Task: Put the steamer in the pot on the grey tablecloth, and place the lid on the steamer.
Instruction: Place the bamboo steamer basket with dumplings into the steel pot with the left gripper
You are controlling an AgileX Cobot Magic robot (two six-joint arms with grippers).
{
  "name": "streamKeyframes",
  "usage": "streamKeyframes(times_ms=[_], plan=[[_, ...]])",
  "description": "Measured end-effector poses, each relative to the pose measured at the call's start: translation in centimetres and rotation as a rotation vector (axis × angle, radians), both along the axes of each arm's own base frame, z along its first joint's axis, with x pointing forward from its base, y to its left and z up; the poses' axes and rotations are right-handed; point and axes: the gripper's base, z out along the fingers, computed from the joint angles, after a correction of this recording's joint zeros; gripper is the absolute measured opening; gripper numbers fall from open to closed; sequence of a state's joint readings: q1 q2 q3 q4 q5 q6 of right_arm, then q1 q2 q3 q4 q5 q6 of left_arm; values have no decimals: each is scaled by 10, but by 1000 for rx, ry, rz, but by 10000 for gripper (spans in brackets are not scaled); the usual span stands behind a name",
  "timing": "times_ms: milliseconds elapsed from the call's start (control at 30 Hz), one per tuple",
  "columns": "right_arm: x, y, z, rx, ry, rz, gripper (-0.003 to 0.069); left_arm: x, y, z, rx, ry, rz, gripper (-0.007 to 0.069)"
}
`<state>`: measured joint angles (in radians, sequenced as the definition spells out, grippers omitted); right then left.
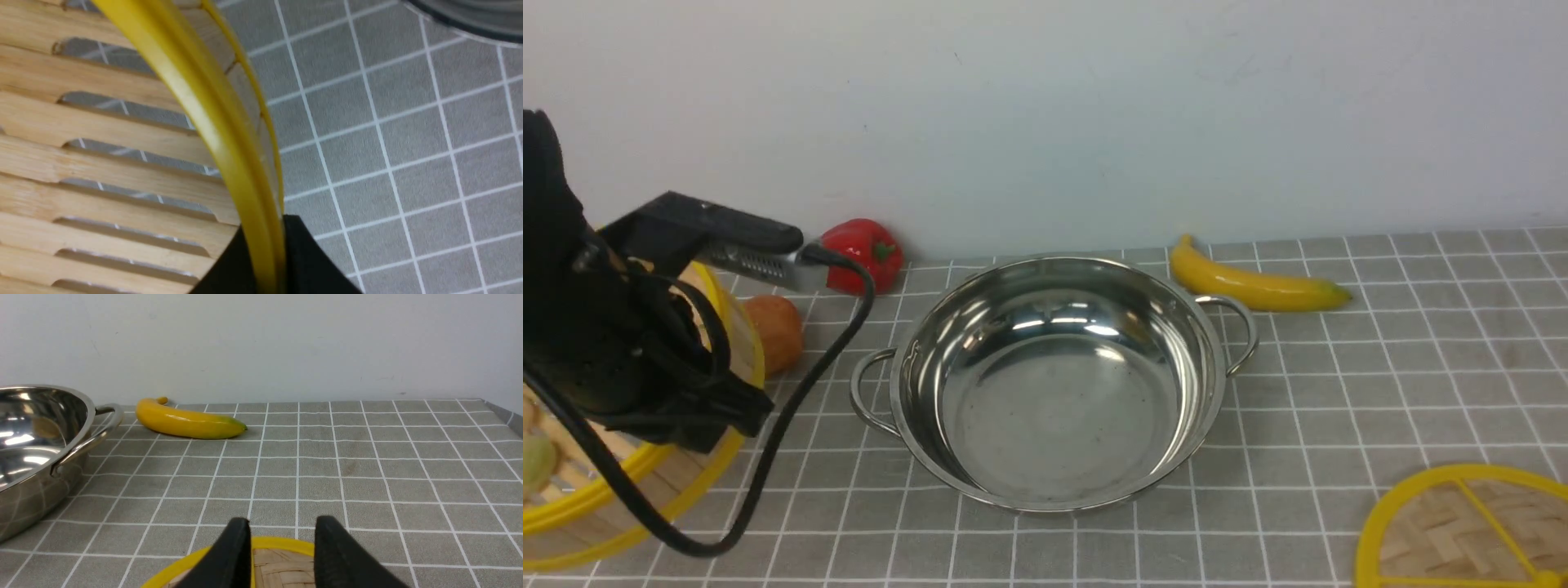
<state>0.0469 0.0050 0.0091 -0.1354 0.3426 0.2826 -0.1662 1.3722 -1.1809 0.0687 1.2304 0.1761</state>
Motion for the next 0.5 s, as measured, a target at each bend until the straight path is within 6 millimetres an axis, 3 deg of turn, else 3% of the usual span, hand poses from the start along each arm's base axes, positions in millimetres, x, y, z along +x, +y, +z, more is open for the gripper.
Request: streamKeyframes(times_ms=[233,500], plan=[[0,0,0,0,-1,0,242,4,-26,19,2,-65,-122,29],[0,0,0,0,-2,0,242,23,-97,17,-1,-50,-330,29]])
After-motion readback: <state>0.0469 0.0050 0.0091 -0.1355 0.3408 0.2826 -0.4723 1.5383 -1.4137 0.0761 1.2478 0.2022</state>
